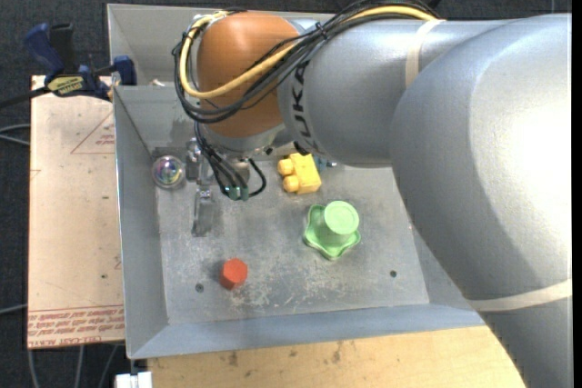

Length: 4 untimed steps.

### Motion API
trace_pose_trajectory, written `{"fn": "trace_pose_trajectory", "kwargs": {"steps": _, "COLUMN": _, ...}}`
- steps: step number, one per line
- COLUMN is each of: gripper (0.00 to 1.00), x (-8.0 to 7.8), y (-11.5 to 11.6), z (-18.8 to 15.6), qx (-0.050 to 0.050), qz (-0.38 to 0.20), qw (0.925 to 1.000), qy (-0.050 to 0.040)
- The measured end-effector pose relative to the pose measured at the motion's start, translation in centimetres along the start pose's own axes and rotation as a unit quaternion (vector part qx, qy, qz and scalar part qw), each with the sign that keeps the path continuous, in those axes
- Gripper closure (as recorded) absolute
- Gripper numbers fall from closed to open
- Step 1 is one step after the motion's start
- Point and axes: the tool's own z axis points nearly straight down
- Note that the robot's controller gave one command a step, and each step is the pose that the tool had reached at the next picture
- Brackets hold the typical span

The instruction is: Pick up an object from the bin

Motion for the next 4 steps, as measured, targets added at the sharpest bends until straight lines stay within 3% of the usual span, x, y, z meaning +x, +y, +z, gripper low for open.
{"fn": "trace_pose_trajectory", "kwargs": {"steps": 1, "gripper": 0.00, "x": 4.7, "y": -5.3, "z": -0.8, "qx": 0.000, "qz": 0.096, "qw": 0.9954, "qy": -0.0030}}
{"fn": "trace_pose_trajectory", "kwargs": {"steps": 2, "gripper": 0.00, "x": 10.6, "y": -6.2, "z": 7.1, "qx": -0.001, "qz": 0.095, "qw": 0.9955, "qy": -0.0001}}
{"fn": "trace_pose_trajectory", "kwargs": {"steps": 3, "gripper": 1.00, "x": 9.9, "y": -6.2, "z": 6.3, "qx": -0.003, "qz": 0.096, "qw": 0.9953, "qy": -0.0096}}
{"fn": "trace_pose_trajectory", "kwargs": {"steps": 4, "gripper": 1.00, "x": 11.7, "y": -4.1, "z": -8.0, "qx": -0.003, "qz": 0.070, "qw": 0.9975, "qy": -0.0072}}
